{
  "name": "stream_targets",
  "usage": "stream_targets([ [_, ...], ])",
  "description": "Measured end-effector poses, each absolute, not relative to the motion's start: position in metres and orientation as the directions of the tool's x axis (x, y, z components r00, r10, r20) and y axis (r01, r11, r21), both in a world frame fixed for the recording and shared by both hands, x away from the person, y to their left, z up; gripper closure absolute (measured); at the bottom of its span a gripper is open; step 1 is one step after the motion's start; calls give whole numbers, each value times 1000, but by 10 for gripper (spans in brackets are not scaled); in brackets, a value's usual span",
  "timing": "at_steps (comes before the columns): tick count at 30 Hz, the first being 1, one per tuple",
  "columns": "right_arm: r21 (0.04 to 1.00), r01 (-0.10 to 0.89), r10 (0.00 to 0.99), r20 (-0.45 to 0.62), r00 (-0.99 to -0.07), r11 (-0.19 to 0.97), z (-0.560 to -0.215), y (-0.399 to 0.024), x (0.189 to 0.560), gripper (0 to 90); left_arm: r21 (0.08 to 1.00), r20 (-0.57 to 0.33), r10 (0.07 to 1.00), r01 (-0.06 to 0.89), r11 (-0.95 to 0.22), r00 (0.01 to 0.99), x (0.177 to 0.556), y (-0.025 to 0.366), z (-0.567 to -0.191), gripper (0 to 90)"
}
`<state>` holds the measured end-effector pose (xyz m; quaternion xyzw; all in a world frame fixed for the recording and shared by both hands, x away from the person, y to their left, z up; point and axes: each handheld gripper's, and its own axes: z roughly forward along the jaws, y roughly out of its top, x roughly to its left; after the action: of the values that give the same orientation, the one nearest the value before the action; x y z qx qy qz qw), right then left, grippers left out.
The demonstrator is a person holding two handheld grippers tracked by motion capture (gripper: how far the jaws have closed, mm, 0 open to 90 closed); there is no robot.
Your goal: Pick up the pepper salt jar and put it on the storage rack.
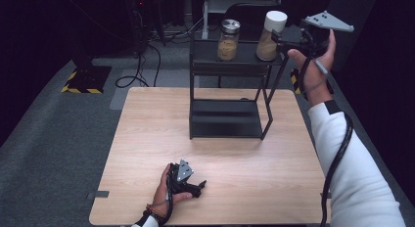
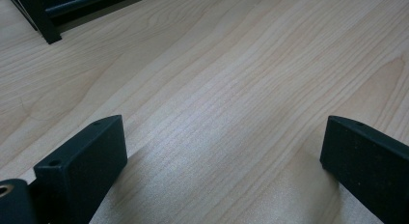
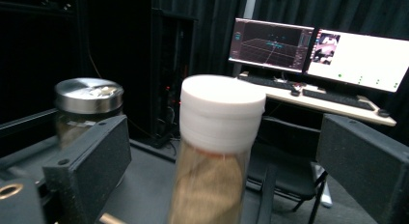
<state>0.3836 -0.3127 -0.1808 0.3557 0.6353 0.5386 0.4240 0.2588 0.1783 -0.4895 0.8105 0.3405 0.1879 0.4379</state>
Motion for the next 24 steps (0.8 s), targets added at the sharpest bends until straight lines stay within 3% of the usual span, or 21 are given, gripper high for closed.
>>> stream_targets([
  [24,983,38,888,-146,-435,180,-247,-361,306,36,838,7,720,389,-382,694,258,178,-490,23],
])
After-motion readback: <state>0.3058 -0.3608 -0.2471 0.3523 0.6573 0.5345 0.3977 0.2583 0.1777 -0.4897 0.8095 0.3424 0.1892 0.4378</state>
